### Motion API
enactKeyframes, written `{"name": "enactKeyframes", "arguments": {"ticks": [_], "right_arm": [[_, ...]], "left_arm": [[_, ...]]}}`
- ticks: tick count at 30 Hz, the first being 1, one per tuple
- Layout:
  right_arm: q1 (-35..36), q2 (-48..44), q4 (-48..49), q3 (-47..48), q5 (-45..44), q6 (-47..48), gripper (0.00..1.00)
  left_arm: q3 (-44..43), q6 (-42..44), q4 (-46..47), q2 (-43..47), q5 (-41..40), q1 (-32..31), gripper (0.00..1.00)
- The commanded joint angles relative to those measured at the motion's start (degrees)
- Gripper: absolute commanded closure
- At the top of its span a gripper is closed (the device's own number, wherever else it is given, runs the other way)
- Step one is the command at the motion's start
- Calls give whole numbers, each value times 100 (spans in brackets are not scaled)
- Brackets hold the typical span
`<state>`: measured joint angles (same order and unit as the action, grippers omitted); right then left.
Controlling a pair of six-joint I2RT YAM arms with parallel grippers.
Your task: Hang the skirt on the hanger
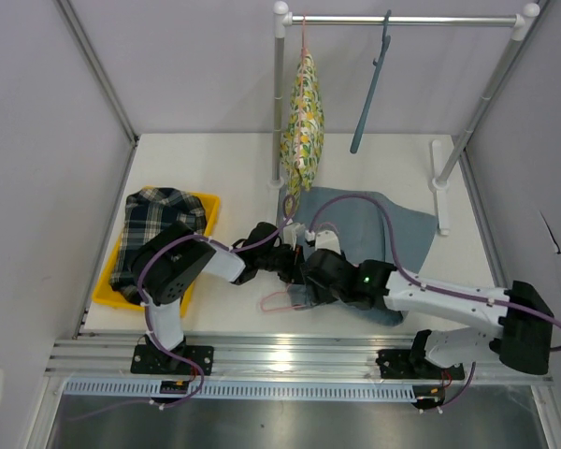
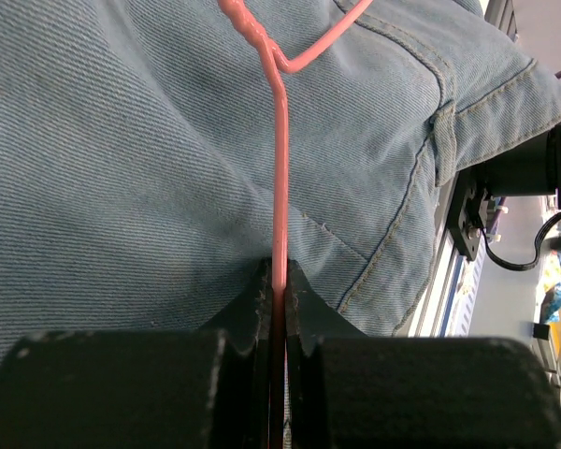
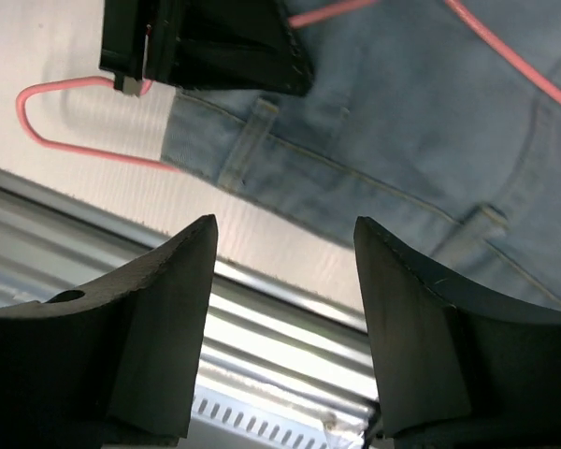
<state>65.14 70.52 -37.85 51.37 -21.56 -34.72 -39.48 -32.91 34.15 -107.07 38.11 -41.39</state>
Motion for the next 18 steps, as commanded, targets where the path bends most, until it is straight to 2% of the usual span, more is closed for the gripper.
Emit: {"name": "enactKeyframes", "arguments": {"ticks": [1,10,18], "right_arm": [[94,390,1233,224,-147,334,36],[622,1392,2087,162,-296,-25,42],[868,2053,2098,180,-594,-395,50]], "left_arm": [[-121,162,215,1,-84,-10,100],[-209,188,127,19,-67,-36,100],[-270,206,65,45,-49,-54,100]]}}
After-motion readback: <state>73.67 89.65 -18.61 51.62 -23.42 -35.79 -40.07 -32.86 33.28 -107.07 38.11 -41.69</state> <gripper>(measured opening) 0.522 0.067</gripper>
